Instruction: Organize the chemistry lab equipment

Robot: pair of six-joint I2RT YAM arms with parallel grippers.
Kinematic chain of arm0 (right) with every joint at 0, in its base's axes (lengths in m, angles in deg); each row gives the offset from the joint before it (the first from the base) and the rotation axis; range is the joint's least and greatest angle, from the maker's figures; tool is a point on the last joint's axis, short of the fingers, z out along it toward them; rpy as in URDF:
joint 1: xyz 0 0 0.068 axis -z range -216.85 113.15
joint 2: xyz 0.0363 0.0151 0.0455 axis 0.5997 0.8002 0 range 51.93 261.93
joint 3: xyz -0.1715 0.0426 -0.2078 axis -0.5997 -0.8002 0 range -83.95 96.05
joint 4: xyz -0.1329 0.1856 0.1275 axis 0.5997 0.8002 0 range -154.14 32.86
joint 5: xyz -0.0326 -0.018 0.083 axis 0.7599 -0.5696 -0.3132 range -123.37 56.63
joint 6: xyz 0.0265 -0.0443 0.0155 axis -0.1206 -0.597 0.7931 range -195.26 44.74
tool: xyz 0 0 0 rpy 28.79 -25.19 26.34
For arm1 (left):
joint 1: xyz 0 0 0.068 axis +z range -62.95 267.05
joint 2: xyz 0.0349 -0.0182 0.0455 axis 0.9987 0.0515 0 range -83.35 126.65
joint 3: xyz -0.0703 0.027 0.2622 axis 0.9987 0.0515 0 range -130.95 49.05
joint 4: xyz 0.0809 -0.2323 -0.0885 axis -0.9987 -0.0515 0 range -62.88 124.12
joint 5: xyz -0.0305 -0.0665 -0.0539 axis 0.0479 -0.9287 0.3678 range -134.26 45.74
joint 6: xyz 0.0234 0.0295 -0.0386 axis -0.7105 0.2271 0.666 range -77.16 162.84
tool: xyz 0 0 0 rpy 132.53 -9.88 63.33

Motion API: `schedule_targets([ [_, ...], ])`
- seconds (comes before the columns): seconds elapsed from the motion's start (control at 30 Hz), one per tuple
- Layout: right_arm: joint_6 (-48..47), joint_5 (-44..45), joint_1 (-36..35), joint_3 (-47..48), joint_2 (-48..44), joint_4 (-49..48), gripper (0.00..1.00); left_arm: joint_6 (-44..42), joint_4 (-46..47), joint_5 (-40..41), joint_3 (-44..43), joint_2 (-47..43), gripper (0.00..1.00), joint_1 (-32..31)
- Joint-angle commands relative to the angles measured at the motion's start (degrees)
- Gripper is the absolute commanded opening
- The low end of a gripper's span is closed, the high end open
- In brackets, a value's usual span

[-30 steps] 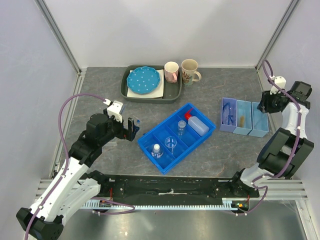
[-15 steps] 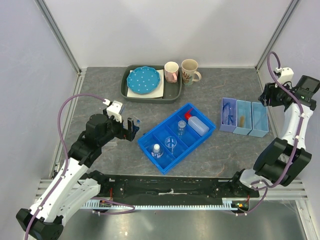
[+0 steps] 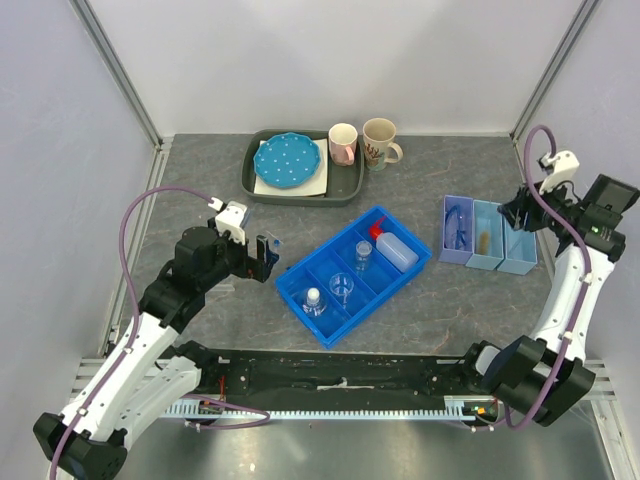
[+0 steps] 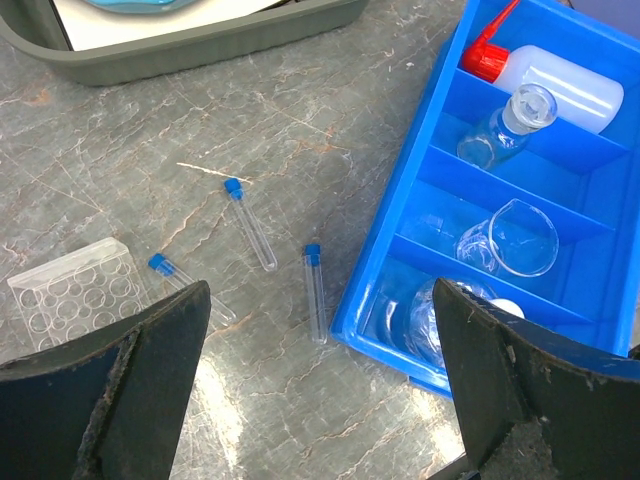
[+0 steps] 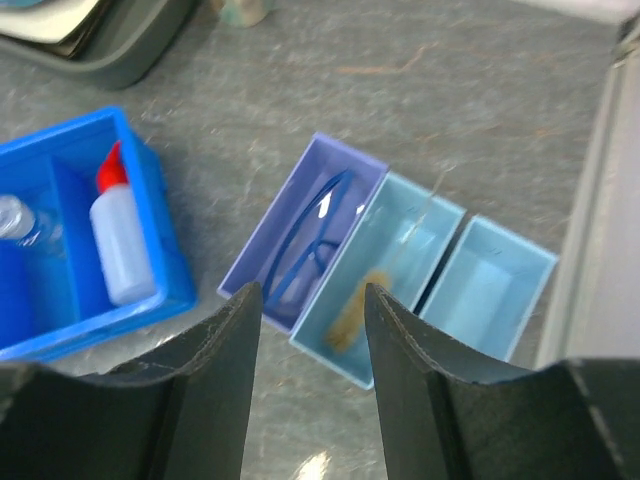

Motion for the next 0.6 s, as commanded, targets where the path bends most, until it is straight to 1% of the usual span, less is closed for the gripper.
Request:
schedule_targets([
  [0.0,-8.4,-6.1,-0.2,-3.1,-0.9,8.3,0.53,-1.7,2.8,2.1,0.2,-0.2,0.98,0.1],
  [0.07,-14.1,-5.4,-0.2,-4.0,-0.7,12.1,0.52,-1.8,2.9,2.7,0.3,-0.7,0.98,0.0],
  [0.13,-17.0,-2.2,-0.2,-3.8,0.3,14.2,0.48,-1.8,2.9,3.1,0.4,-1.0,0.98,0.1],
  [0.17,-20.0,-1.0,-0.2,-3.5,0.8,16.4,0.46,-1.8,2.9,3.3,0.4,-0.9,0.98,0.1],
  [0.2,-21.4,1.6,-0.2,-3.2,2.3,17.7,0.40,-1.9,2.9,3.2,0.4,-0.8,0.98,0.1],
  [0.27,-25.5,3.9,-0.2,-2.1,3.7,21.2,0.35,-2.0,3.0,2.9,0.3,-0.5,0.98,0.1],
  [0.3,-26.6,5.7,-0.2,-1.4,5.2,22.3,0.31,-2.0,2.9,2.7,0.3,-0.4,0.98,0.1],
  [0.4,-29.1,8.4,-0.2,-0.6,7.1,24.7,0.26,-2.1,2.9,2.4,0.3,-0.5,0.98,0.1],
  [0.57,-29.4,11.9,0.6,0.3,8.7,25.2,0.22,-2.1,3.0,1.8,0.3,-1.2,0.98,0.1],
])
